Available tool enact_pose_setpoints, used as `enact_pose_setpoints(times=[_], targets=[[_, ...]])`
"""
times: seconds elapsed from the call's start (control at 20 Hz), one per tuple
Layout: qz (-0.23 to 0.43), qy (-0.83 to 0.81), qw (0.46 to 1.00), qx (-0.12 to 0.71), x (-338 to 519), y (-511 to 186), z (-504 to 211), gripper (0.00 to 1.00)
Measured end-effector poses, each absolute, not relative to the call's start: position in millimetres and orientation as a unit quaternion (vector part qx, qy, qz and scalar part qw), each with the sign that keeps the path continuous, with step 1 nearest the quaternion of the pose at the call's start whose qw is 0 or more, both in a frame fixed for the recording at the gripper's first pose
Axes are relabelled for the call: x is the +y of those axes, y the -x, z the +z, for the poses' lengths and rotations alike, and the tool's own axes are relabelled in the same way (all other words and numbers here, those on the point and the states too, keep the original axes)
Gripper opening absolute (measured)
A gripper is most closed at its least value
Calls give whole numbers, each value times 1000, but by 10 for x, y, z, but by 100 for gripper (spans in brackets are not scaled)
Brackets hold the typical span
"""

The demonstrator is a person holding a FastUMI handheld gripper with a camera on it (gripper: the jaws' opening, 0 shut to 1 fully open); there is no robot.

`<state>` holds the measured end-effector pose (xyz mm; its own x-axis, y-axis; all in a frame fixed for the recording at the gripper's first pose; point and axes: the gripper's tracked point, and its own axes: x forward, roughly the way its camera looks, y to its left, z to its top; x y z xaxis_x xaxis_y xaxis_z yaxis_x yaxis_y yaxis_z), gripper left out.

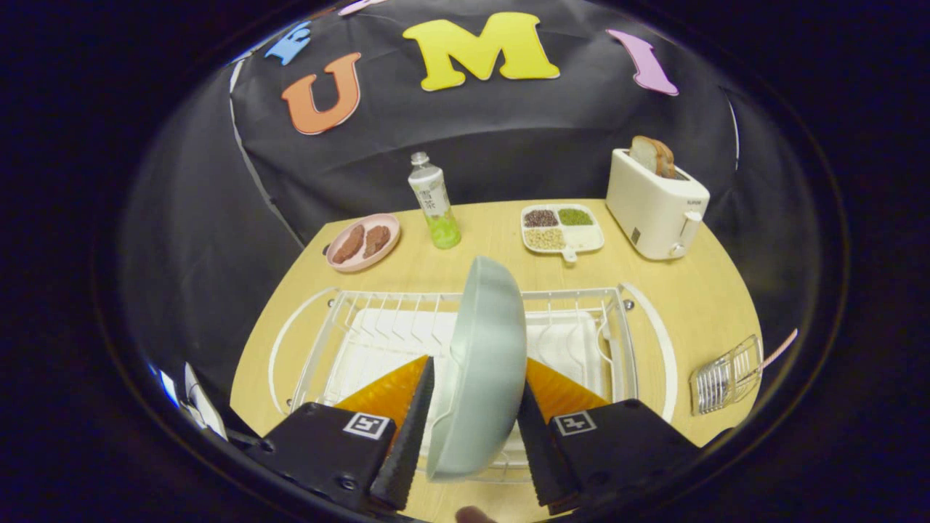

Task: Take the plate from the dish rack, then take the spoon from the basket and place it into the plate.

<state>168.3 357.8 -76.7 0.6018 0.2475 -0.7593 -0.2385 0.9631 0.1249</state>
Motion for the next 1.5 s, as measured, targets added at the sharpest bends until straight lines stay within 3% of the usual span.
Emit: enact_pose_setpoints(times=[0.25, 0.45, 0.75, 1.5], targets=[[66, 0, 889, 453, 3525, -1669, -829, 47], [25, 27, 885, 464, 3534, -1659, -807, 41], [-29, 60, 892, 447, 3445, -1779, -645, 37], [-38, 71, 910, 407, 3359, -1696, -146, 34]])
